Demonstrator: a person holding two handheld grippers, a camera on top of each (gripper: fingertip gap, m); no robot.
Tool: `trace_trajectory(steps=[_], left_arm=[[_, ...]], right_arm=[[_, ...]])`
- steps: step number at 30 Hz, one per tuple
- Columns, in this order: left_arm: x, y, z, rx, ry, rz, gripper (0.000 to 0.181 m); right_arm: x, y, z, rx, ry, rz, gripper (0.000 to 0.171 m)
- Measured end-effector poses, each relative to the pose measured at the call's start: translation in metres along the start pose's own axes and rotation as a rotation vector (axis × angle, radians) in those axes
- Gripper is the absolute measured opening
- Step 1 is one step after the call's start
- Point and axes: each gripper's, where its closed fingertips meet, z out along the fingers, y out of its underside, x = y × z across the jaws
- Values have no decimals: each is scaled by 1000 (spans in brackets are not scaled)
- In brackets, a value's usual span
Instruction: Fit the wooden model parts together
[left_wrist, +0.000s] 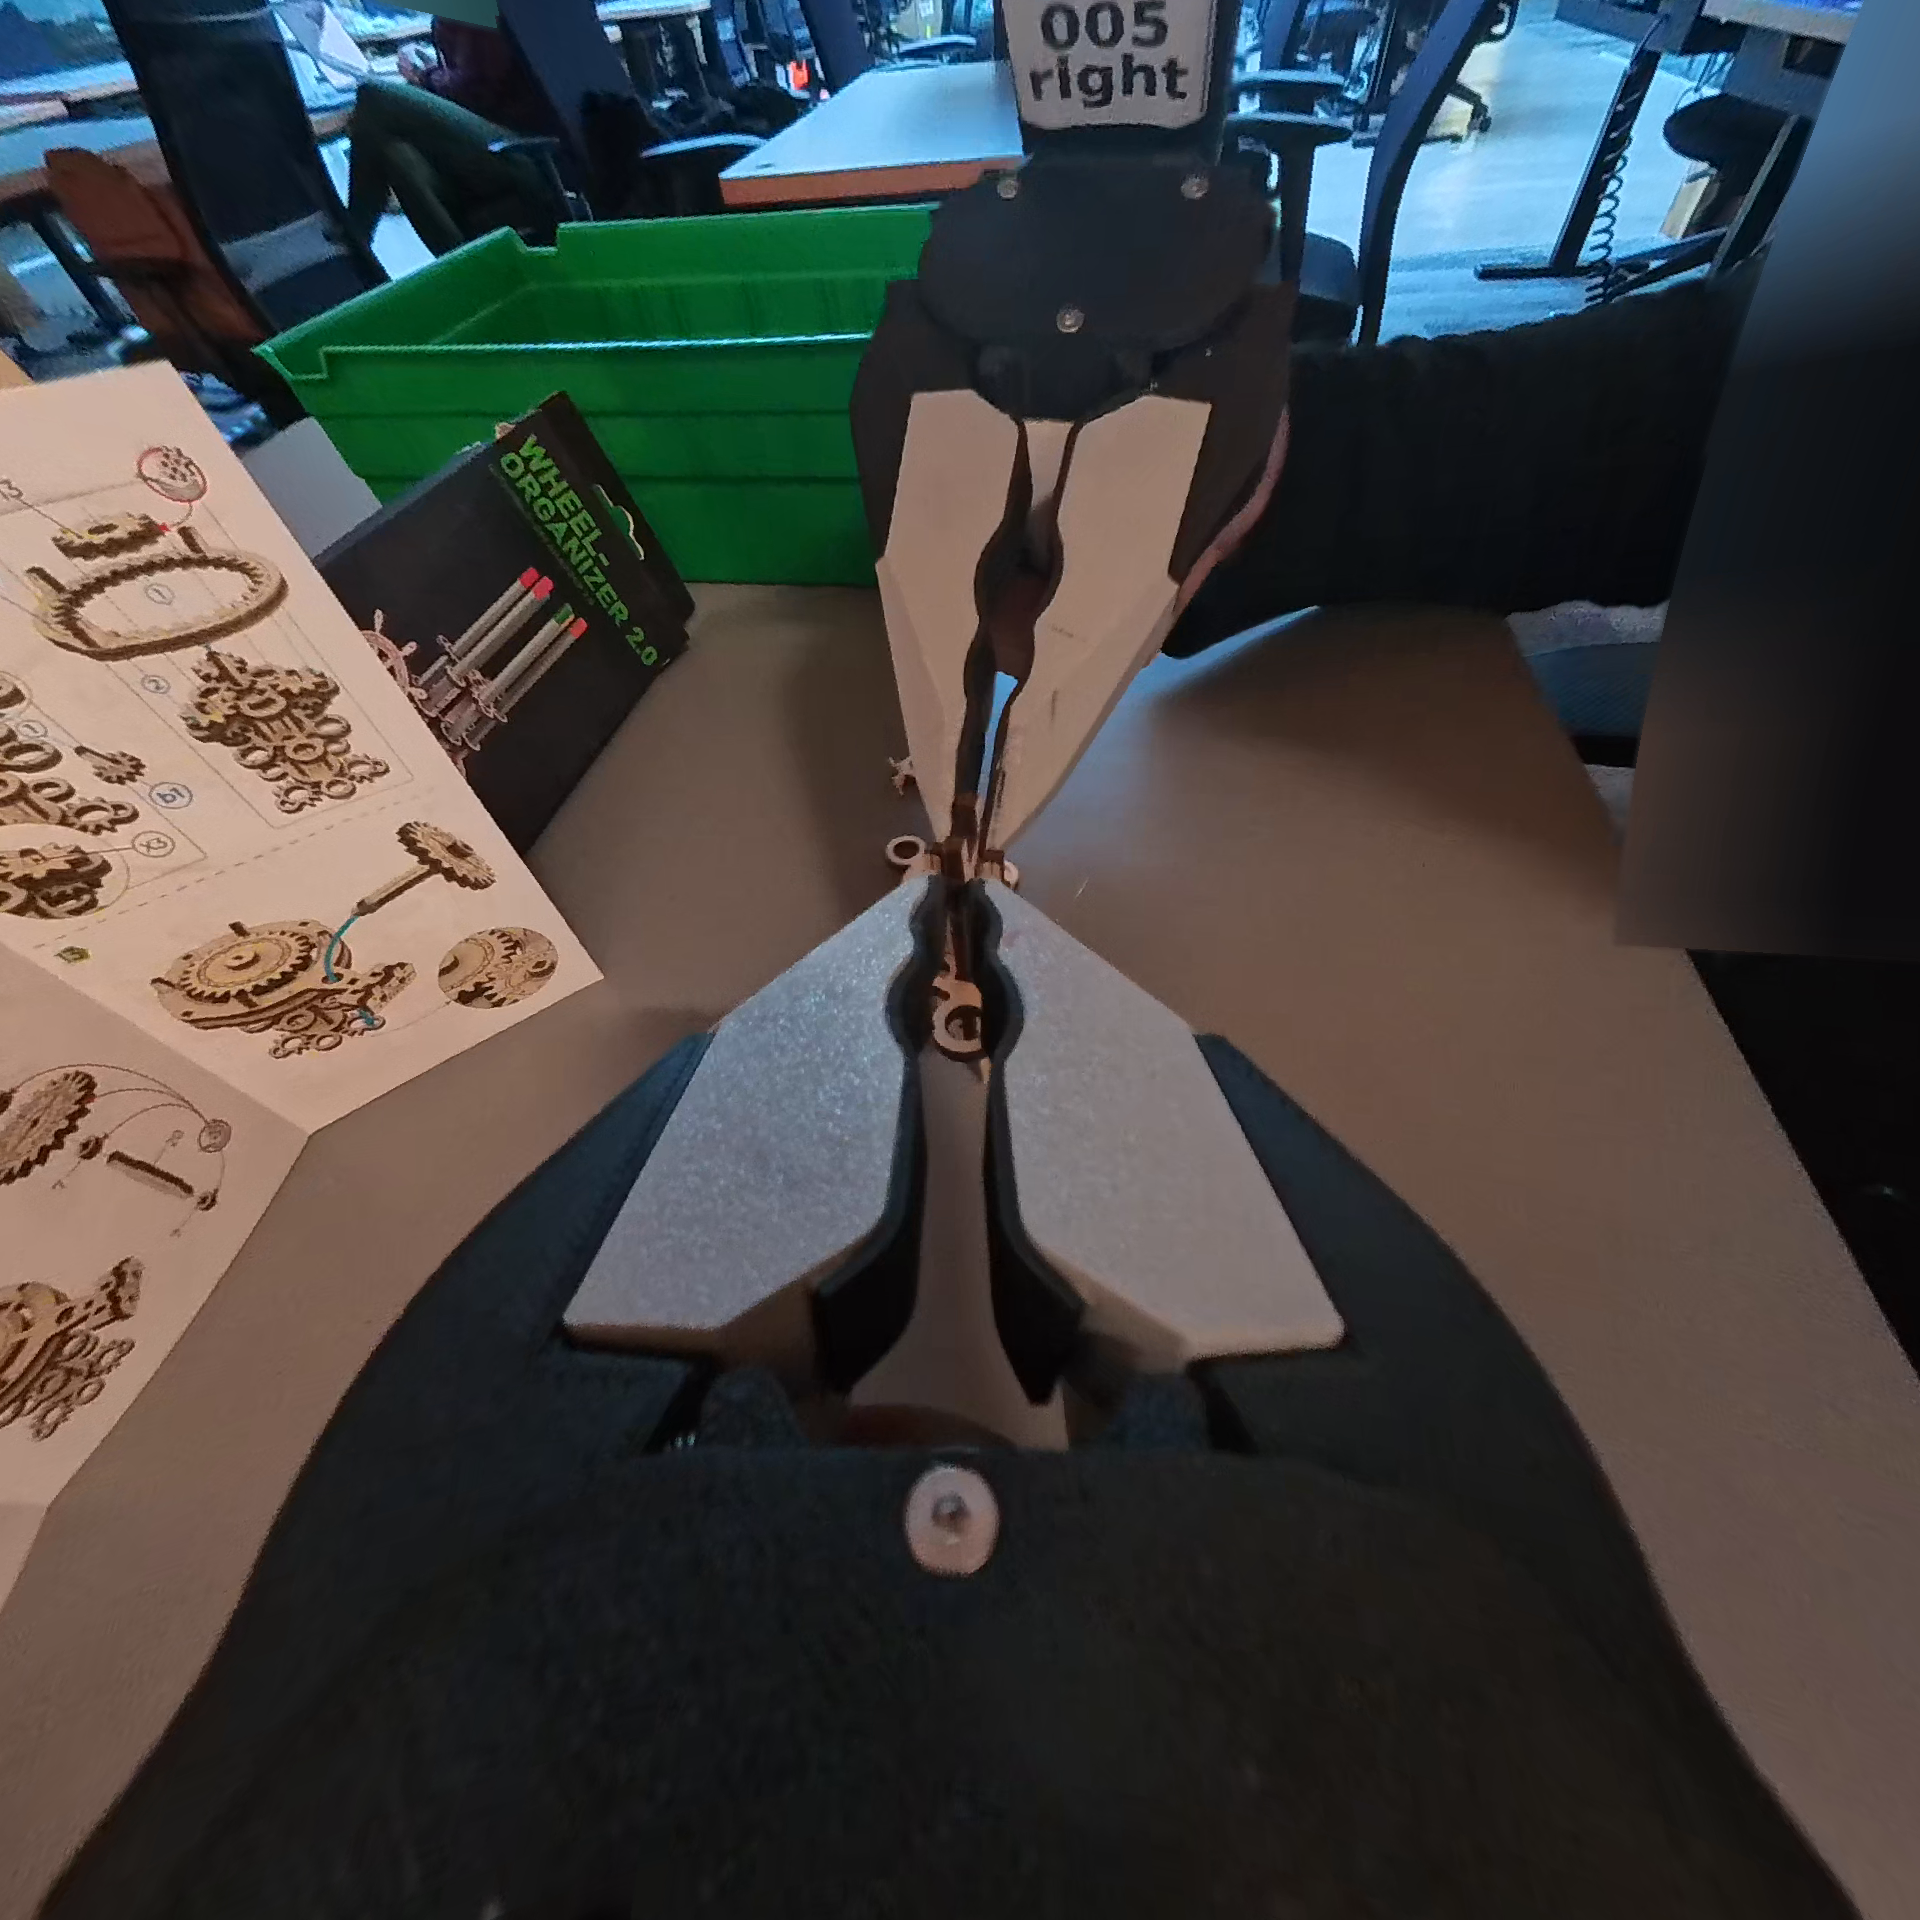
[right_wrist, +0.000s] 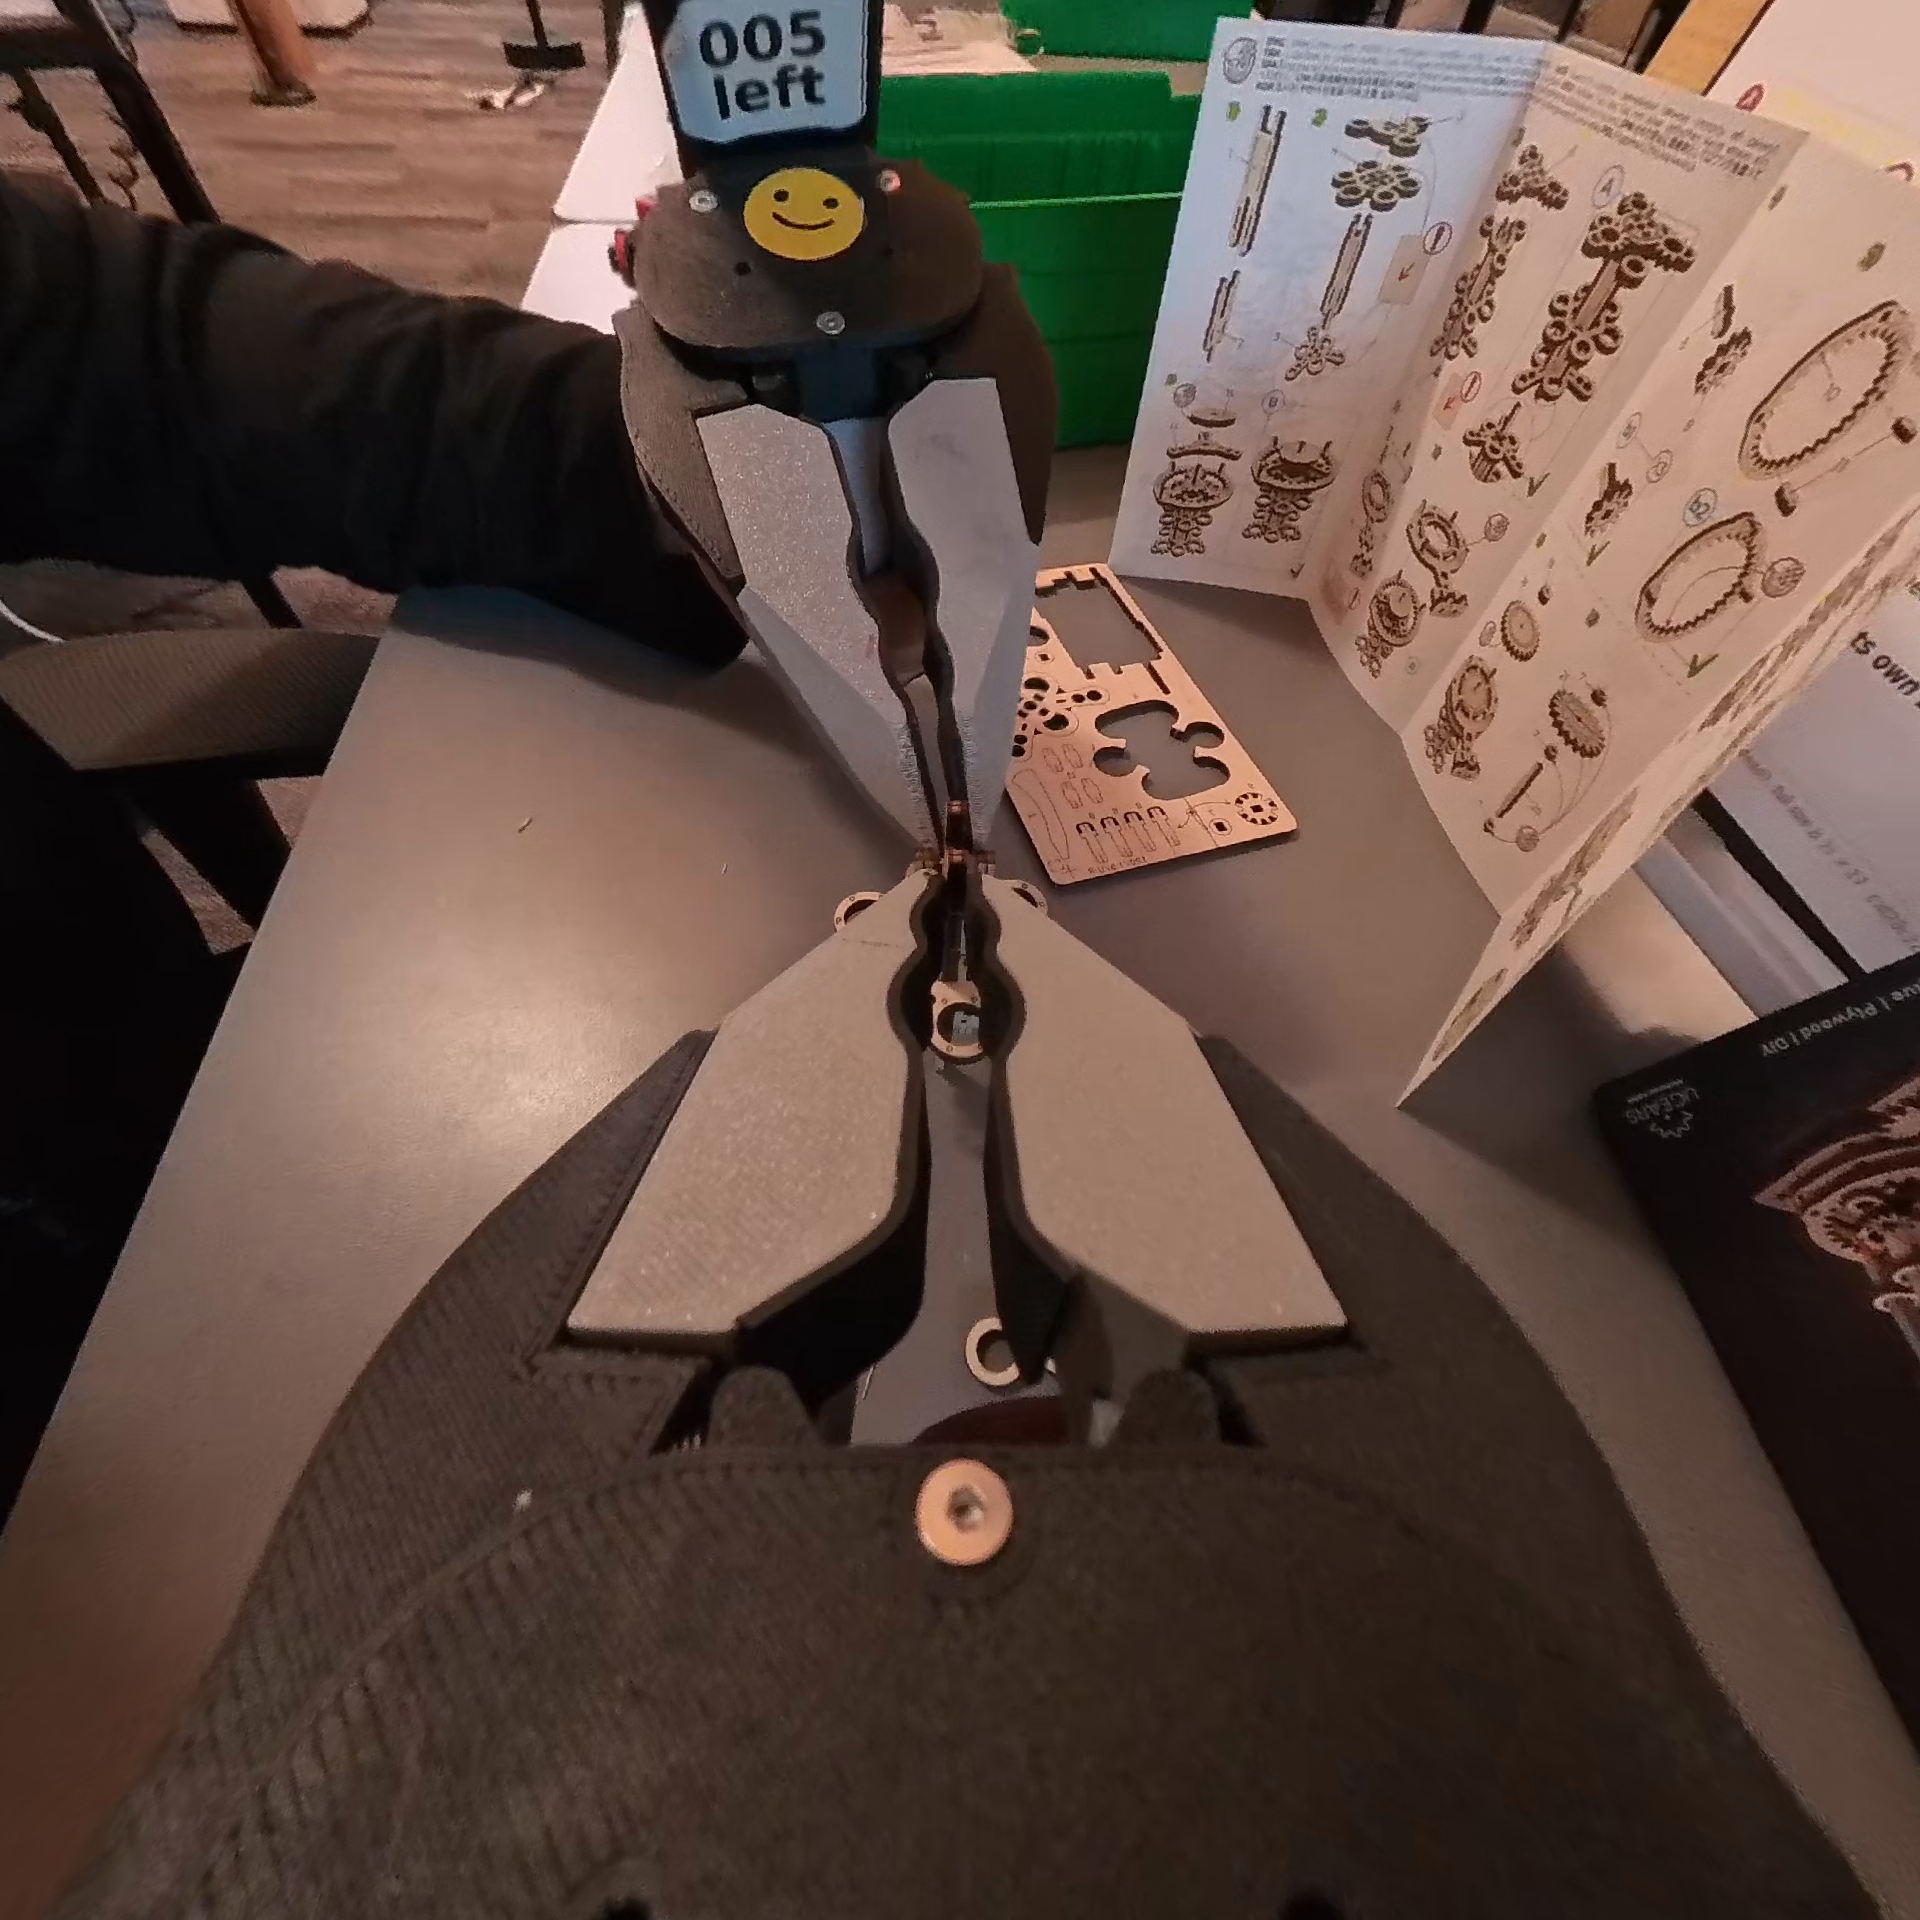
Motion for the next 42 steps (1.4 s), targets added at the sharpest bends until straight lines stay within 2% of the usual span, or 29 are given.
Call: trace_trajectory(steps=[12,17,42], left_arm=[[5,3,-3,13,26,-15,0],[7,9,0,-36,23,17,0],[-4,9,1,-3,5,-49,1]], right_arm=[[-6,1,1,14,-18,15,0],[-7,7,2,-23,-23,9,0],[3,7,5,83,-5,55,0]])
